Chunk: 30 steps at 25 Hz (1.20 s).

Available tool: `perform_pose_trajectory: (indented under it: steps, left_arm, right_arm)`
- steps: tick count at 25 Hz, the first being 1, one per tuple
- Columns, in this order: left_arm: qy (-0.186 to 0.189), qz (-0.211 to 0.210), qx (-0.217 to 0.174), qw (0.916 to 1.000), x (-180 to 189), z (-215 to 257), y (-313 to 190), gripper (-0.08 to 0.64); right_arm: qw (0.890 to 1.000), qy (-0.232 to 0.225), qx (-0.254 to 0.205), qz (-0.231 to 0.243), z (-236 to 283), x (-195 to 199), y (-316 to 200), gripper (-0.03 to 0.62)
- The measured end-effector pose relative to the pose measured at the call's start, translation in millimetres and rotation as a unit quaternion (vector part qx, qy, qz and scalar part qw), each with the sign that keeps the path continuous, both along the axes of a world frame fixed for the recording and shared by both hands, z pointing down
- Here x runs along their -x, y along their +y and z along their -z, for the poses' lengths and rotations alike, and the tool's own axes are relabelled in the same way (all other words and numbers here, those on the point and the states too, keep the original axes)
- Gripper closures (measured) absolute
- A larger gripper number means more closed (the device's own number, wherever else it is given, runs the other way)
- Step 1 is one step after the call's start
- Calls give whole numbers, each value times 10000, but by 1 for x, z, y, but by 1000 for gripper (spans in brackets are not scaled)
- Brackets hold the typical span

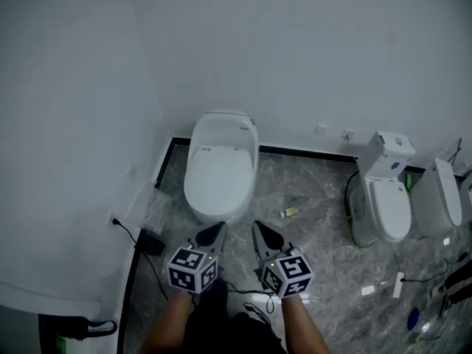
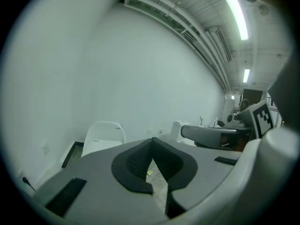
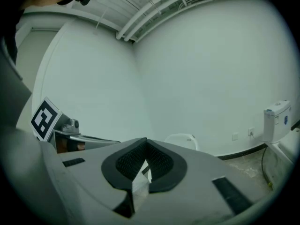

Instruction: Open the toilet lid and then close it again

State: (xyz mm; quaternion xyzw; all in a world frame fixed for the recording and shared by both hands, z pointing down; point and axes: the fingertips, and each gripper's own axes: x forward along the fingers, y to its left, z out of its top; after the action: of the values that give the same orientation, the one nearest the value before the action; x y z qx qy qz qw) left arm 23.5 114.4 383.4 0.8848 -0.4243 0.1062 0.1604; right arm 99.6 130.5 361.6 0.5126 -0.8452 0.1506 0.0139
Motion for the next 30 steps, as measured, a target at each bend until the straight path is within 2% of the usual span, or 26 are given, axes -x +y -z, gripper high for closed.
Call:
perform_pose_trajectory:
  steps: [4, 9, 15, 21, 25, 30]
  left_arm:
    - [-39, -16, -314, 9995, -18, 43, 29, 552]
    - [-59, -108, -658, 9978, -35, 96, 58, 552]
    - [-75, -90, -986, 9951, -34, 144, 81, 552]
    - [-134, -54, -1174, 9930, -34, 171, 95, 552]
    - [-222, -231, -1301, 9910, -39, 179, 101, 552]
    - [-100, -452, -1364, 9896, -46, 184, 102, 552]
  right_arm:
    - [9991, -28, -423, -10, 49, -14, 31, 583]
    - [9976, -127, -673, -42, 103, -29, 60, 583]
    - [9944, -720, -772, 25, 138, -27, 91, 583]
    - [9933, -671, -939, 0, 158, -29, 101, 583]
    - [9932, -550, -1030, 4, 167, -30, 107, 584]
    - [9930, -334, -1134, -63, 177, -31, 110, 584]
